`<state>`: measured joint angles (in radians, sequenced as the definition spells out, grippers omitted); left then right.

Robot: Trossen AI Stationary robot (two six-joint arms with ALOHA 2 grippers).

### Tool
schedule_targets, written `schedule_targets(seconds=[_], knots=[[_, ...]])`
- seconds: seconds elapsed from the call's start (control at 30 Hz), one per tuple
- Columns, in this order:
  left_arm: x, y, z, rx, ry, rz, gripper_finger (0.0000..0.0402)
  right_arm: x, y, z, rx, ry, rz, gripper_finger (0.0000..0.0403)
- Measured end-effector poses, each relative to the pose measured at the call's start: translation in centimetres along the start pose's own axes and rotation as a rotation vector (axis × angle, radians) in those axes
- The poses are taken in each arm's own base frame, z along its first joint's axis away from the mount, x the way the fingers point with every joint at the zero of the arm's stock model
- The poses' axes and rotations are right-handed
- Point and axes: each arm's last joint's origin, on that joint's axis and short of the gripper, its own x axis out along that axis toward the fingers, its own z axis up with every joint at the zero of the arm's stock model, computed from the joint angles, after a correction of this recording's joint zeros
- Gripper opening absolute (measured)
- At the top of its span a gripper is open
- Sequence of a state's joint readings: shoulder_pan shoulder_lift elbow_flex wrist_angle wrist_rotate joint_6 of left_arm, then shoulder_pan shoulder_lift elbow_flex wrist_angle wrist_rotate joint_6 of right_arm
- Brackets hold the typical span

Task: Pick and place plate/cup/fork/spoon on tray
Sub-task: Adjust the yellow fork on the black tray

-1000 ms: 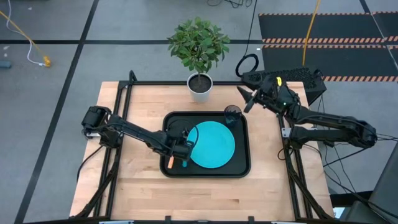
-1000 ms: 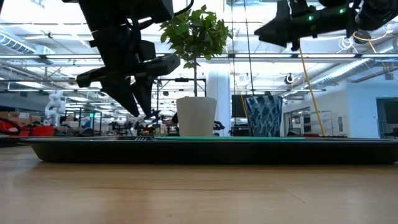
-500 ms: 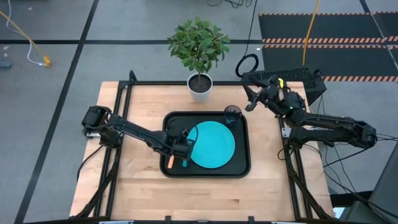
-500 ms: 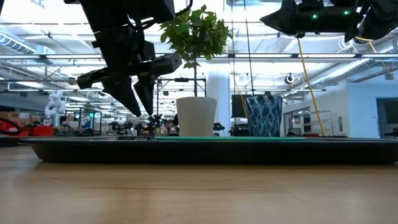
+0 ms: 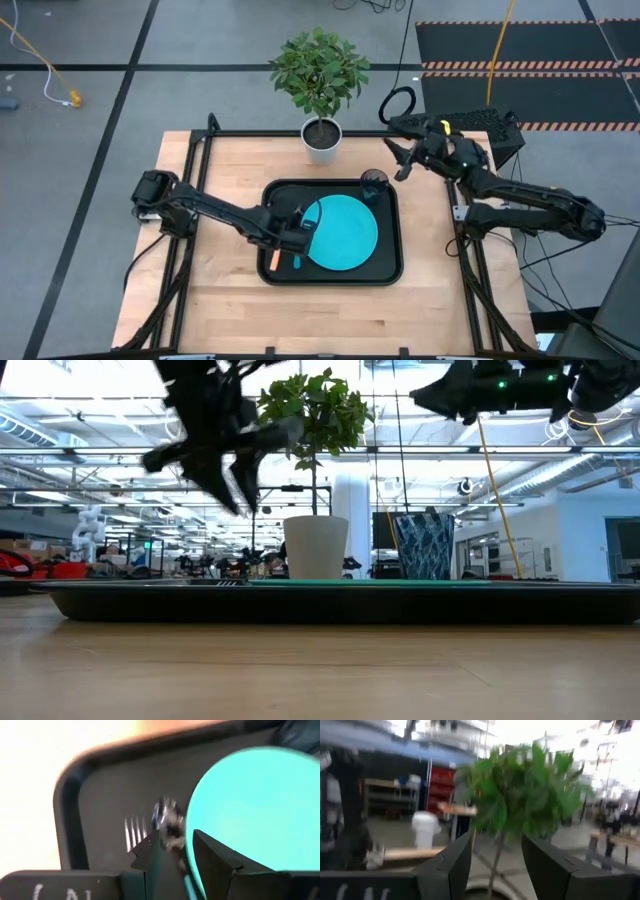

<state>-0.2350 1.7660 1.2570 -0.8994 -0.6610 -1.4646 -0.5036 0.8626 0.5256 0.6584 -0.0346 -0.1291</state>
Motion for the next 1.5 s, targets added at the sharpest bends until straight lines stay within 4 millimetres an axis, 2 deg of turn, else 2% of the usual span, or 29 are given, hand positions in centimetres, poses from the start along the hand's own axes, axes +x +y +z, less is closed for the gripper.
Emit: schedule_targets(seconds=[0.17, 0.33, 0.5, 0.73, 1.1, 1.2, 1.37, 1.5], knots=[[-2.0, -1.5, 1.7, 0.156, -0.097, -0.045, 0.0118, 0.3, -0.5, -0.4, -0.012, 0.141, 0.05, 0.0169], [-2.9, -1.3, 2.1, 0.142, -0.15, -0.005, 0.0118, 0.2, -0.7, -0.7, 0.045, 0.181, 0.105, 0.0169], [-2.3, -0.3, 1.5, 0.111, 0.014, 0.05, 0.0118, 0.1, -0.6, -0.9, 0.107, 0.207, 0.111, 0.0169], [-2.2, -0.2, 1.0, 0.158, 0.15, 0.04, 0.0118, 0.0, -0.5, -1.5, 0.181, 0.279, 0.11, 0.0169], [-1.8, -0.6, 1.4, 0.175, 0.179, -0.012, 0.0118, -0.1, -0.5, -1.7, 0.179, 0.301, 0.11, 0.0169], [-1.5, -0.7, 0.6, 0.185, 0.185, -0.002, 0.0118, -0.1, -0.5, -1.6, 0.204, 0.291, 0.105, 0.0169], [0.4, -0.1, -1.7, 0.182, 0.254, 0.075, 0.0118, -0.1, -0.5, -1.6, 0.188, 0.294, 0.108, 0.0169], [1.2, 0.5, -2.2, 0.166, 0.287, 0.112, 0.0118, -0.1, -0.5, -1.6, 0.171, 0.286, 0.108, 0.0169]])
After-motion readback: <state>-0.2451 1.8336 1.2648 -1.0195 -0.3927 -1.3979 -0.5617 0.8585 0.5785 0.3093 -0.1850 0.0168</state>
